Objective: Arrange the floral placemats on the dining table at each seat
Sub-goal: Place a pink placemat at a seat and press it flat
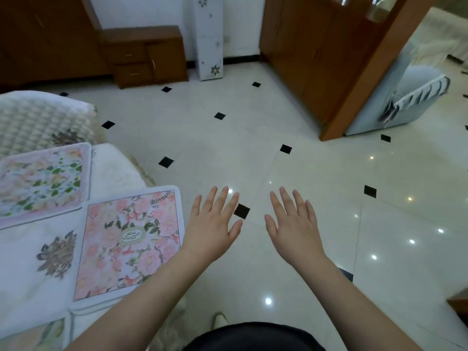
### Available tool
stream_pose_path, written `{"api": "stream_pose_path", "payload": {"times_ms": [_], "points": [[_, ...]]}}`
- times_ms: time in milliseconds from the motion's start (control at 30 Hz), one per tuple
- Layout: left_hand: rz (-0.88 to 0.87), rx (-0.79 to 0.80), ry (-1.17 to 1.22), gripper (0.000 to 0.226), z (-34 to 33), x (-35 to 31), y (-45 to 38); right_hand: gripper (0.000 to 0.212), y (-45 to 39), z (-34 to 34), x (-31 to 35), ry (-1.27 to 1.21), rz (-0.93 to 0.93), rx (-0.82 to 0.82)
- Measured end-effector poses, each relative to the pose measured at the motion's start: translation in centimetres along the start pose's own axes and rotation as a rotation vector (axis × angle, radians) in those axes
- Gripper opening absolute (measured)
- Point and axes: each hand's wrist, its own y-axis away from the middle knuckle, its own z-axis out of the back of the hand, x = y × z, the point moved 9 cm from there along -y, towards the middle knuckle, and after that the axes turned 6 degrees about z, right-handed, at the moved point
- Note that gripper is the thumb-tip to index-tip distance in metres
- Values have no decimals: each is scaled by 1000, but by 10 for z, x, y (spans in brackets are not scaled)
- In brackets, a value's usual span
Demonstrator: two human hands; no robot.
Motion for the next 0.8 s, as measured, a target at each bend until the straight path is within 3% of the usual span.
{"api": "stream_pose_path", "payload": {"times_ms": [200, 567, 800], "points": [[103, -45, -8, 64, 6, 36, -25, 67, -52, -10, 25, 11, 104, 28], [377, 115, 70, 84, -13, 64, -91, 69, -165, -45, 32, -11, 354, 118], [619, 117, 6, 69, -17, 88, -113, 69, -234, -51, 46, -53, 568, 164]]}}
